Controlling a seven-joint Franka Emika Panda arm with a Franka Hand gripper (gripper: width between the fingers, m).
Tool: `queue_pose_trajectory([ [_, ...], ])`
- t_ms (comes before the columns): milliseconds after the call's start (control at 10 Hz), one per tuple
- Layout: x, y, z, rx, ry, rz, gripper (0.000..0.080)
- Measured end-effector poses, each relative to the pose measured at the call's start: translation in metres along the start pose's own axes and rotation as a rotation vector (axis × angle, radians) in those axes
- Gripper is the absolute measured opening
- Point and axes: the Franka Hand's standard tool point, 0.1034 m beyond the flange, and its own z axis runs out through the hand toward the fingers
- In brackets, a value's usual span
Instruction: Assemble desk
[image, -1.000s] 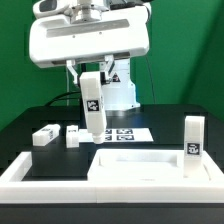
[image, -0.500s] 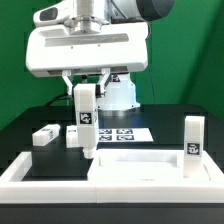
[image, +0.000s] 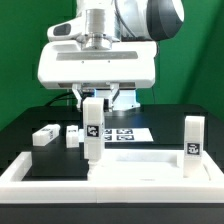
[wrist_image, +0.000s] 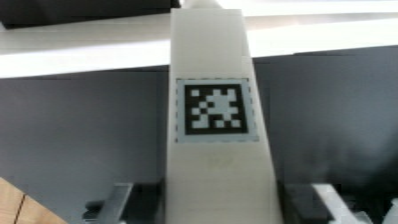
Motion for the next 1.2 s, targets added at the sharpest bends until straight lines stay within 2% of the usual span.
queue_pose_trajectory([
  [600,-0.014,-0.014,0.006,0.010,-0.025,0.009,0.0290],
  [800,-0.018,-0.012,0.010,0.004,-0.027,0.008,0.0290],
  [1100,-0.016,-0.007,0.017,-0.047,0.060,-0.005,0.0290],
  [1200,-0.015,-0.007,0.018,-0.056,0.081,-0.009,0.0290],
])
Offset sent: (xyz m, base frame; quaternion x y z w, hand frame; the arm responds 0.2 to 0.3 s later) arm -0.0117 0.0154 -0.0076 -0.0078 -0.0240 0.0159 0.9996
